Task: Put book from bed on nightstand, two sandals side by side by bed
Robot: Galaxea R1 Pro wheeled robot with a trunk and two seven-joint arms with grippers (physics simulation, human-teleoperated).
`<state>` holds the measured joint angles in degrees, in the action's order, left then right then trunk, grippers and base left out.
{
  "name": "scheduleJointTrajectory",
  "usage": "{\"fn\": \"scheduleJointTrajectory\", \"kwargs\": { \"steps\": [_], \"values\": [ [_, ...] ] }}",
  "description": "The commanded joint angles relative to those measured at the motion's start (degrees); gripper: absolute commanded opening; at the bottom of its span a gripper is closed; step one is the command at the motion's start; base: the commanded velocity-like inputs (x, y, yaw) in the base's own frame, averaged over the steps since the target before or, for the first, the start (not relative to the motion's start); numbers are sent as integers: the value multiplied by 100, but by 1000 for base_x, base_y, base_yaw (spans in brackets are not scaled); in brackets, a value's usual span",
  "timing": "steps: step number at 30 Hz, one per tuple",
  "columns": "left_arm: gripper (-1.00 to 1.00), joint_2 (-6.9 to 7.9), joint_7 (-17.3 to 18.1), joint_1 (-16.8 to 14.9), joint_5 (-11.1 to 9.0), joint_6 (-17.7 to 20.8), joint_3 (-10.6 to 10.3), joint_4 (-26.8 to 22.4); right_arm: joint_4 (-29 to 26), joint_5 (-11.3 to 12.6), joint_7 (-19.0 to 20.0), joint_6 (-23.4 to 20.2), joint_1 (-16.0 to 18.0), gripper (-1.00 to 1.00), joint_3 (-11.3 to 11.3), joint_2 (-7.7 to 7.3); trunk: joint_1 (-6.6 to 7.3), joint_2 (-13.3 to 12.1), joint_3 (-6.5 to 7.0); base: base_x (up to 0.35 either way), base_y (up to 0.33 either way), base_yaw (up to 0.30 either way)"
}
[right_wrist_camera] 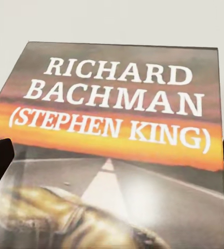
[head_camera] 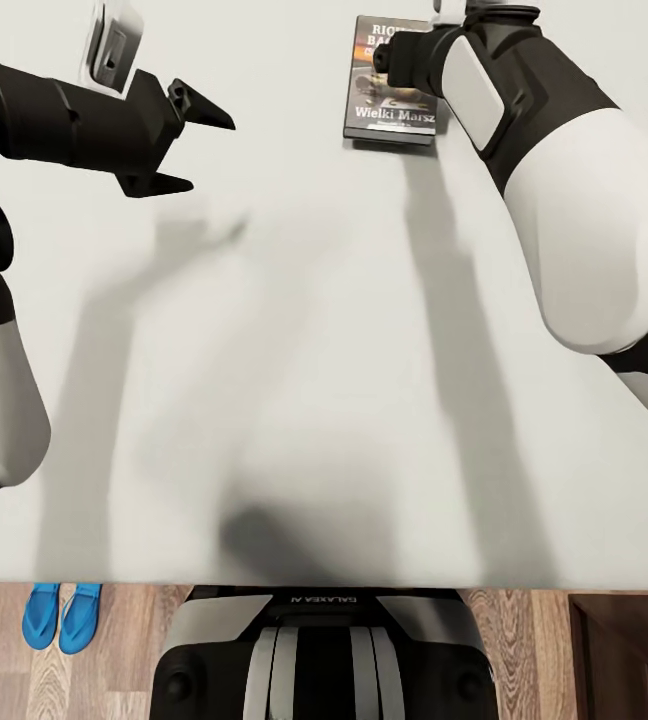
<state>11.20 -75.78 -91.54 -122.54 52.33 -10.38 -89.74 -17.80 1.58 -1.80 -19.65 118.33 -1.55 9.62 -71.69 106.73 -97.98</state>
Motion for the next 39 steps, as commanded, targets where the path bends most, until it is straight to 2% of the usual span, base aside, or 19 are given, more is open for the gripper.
{"fn": "scheduleJointTrajectory", "kwargs": {
  "steps": [1, 12, 34, 39],
  "values": [
    [100, 5, -57, -2, -43, 40, 4, -9, -6, 18, -19, -31, 4, 100, -15, 4, 0, 1, -2, -56, 0, 0],
    [100, 13, -53, 17, -34, 40, 41, -33, 3, 10, -22, -41, 12, 100, -19, 5, 0, 1, -2, -179, 0, 0],
    [100, 14, -51, 22, -35, 48, 45, -35, -71, 29, 11, -80, 85, 100, -47, -4, 0, 1, -2, -15, 0, 0],
    [100, 14, -51, 22, -40, 49, 45, -35, -125, 27, 380, -71, 81, 100, -44, -4, 0, 1, -2, 0, 0, 0]
  ]
}}
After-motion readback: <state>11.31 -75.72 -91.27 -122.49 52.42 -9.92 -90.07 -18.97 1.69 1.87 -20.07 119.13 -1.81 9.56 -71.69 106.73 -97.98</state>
